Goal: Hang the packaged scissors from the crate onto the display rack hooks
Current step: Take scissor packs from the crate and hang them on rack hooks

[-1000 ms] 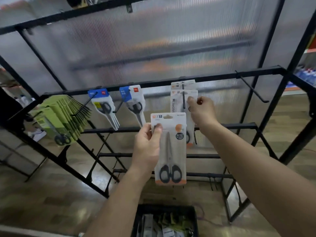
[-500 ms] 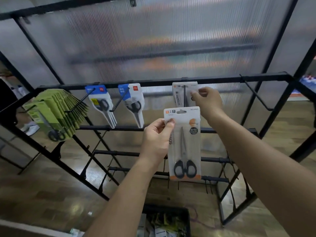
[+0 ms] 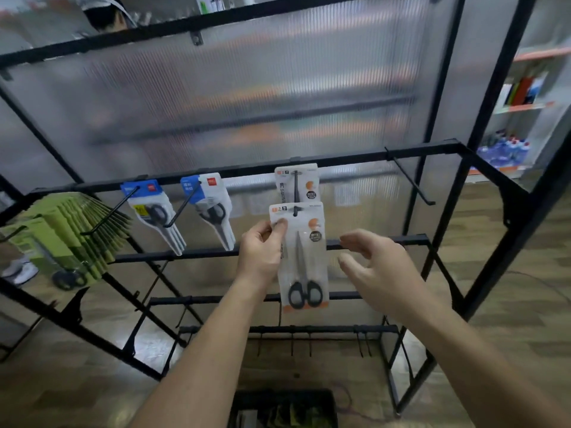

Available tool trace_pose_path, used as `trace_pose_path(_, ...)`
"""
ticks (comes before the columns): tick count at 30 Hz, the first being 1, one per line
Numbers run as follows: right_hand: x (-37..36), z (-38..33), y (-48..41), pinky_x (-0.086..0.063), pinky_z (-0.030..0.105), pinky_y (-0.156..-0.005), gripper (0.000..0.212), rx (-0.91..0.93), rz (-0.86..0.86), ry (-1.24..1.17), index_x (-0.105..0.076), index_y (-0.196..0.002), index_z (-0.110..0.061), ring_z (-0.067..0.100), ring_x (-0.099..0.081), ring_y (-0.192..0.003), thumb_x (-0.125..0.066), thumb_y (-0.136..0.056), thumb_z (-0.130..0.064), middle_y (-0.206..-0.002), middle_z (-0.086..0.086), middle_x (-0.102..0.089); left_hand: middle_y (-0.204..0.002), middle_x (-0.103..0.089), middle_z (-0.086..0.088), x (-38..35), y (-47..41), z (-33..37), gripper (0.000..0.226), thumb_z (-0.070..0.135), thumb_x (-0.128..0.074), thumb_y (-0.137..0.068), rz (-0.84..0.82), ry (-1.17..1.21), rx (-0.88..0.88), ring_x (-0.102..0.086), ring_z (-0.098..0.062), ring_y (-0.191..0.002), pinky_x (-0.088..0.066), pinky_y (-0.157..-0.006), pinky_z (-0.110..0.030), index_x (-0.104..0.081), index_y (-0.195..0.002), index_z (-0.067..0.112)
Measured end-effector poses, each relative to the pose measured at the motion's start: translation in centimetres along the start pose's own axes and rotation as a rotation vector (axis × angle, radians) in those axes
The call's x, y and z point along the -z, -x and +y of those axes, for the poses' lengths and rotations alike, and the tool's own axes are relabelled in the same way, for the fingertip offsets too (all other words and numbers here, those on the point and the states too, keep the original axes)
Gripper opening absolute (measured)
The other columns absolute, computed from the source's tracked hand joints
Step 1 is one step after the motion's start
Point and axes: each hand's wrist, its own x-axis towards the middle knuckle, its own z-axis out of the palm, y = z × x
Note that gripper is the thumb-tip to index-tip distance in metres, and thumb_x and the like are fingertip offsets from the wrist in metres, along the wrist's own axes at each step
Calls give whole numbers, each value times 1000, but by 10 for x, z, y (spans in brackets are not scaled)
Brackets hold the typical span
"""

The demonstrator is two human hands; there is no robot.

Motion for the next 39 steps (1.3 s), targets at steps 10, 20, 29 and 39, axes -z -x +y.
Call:
trace_pose_path(10,7,25,26,-48,30,-107,40,-30,29,11,-59,-138,-25,5,-56,-125,-63,-98,-32,-133,-10,-64,-92,-76,-10,14,28,-10,17,20,-54,-104,-106,83,-59,-73,-20,-80,-63,-66,-33,-66,-102,7)
trace_pose_path(20,-2,21,31,-44,22,-102,38,-17,3,-27,-60,-136,-26,1,-53,-121,-63,-98,-32,-131,-13,-63,-77,-75,-2,9,27,10,21,27,-56,-105,-35,4,-95,-73,-17,-72,-60,-62,-33,-64,-89,16)
trace_pose_path(29,-6,17,43,-38,6,-88,41,-14,-27,-21,-56,-137,-32,-9,-48,-115,-63,-97,-38,-128,-22,-60,-87,-78,-9,-5,3,6,38,46,-58,-102,57,-174,-26,-76,-28,-81,-63,-76,-46,-70,-97,11)
trace_pose_path(39,-5,39,68,-34,8,-96,40,-135,-48,38,-53,-138,-33,-10,-45,-116,-60,-99,-39,-134,-19,-59,-86,-72,-8,-28,-87,23,56,55,-46,-102,98,-520,35,-66,-27,-78,-56,-72,-34,-68,-90,5)
